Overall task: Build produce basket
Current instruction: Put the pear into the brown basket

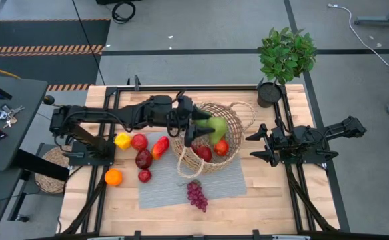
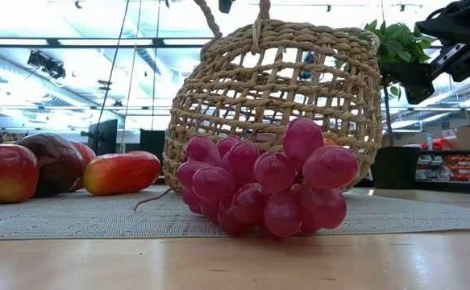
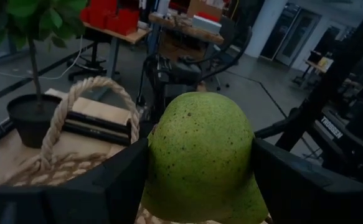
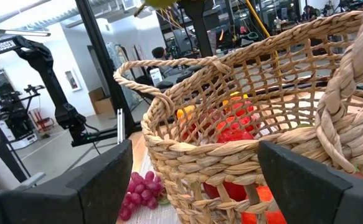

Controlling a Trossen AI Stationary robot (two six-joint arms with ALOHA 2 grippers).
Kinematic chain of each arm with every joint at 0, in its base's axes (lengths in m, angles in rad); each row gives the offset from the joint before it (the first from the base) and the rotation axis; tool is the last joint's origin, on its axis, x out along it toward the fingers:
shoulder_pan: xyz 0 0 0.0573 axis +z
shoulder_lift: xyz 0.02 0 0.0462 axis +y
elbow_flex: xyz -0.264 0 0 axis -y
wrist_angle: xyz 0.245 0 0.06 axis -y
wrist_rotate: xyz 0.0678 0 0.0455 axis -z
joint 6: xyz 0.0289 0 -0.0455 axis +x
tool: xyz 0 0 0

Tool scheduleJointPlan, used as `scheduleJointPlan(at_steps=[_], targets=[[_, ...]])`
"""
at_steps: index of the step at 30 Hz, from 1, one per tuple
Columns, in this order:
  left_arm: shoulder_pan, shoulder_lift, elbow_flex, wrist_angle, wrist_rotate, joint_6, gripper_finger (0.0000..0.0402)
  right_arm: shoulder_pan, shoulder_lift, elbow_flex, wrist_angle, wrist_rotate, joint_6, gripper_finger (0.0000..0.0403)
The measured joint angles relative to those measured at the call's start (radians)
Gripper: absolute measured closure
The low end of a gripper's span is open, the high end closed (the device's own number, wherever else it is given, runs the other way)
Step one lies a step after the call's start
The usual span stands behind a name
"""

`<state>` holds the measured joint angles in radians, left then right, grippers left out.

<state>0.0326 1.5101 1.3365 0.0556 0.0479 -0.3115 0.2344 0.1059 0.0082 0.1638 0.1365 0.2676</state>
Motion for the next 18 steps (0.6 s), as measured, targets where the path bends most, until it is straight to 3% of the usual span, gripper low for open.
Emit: scheduleJointPlan(at_steps=[13,18], targets=[[0.000,-0.041,0.000,-0.003,-0.001,0.012,0.0130,0.000,0.000,0.000,0.000,0.000,0.000,0.0055],[0.000,-0.041,0.000,-0.055,-0.069,0.075,0.0130,0.000,0.000,0.000,0.000,0.000,0.000,0.0055]])
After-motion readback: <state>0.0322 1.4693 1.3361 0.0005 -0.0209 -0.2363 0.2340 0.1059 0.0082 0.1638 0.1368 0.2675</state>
